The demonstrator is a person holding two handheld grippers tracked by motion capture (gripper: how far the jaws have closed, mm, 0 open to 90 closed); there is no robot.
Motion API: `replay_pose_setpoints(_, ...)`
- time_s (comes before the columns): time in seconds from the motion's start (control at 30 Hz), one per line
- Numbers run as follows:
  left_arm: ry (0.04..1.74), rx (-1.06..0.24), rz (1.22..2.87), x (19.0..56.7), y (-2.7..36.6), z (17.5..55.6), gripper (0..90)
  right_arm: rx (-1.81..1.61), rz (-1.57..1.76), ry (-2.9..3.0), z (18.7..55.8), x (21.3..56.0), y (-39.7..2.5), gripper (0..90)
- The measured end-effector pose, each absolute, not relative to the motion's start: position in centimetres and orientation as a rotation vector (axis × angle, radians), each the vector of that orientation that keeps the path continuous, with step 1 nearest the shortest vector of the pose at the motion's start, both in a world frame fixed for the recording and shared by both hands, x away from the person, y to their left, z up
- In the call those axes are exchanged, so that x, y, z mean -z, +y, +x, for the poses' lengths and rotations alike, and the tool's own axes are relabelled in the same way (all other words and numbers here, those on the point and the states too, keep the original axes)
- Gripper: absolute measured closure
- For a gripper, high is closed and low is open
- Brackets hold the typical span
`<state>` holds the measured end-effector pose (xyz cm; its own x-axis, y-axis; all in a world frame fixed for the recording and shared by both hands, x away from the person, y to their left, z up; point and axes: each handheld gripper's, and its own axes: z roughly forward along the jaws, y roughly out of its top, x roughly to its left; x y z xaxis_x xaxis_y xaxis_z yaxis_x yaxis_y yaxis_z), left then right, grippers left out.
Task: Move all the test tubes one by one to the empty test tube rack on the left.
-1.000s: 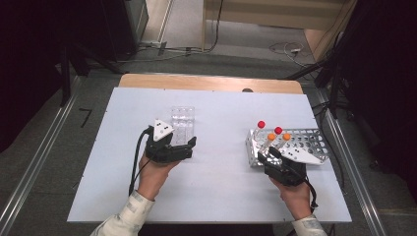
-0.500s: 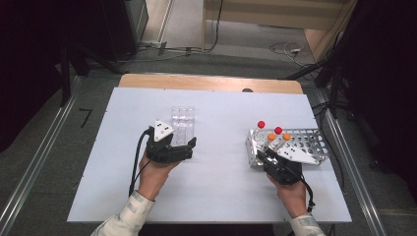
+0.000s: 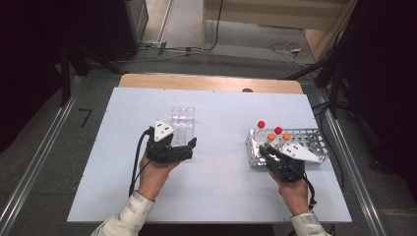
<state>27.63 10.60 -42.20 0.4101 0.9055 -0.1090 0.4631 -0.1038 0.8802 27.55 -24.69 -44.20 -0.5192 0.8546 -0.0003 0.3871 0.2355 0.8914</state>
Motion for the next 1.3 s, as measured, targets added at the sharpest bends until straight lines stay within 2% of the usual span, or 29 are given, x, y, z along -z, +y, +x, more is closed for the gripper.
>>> replay_pose_setpoints(0.27,1.203,-0.590,1.724,42.2,10.8,27.7,15.3,-1.238,1.108,2.012,27.3,41.1,-24.6,73.2)
replay_pose_setpoints(0.47,1.203,-0.583,1.716,42.0,11.0,27.7,15.3,-1.258,1.086,2.003,27.2,40.0,-24.1,73.3)
replay_pose_setpoints(1.3,1.200,-0.573,1.706,41.8,11.2,27.5,15.5,-1.302,0.997,2.137,28.0,42.2,-17.1,73.3)
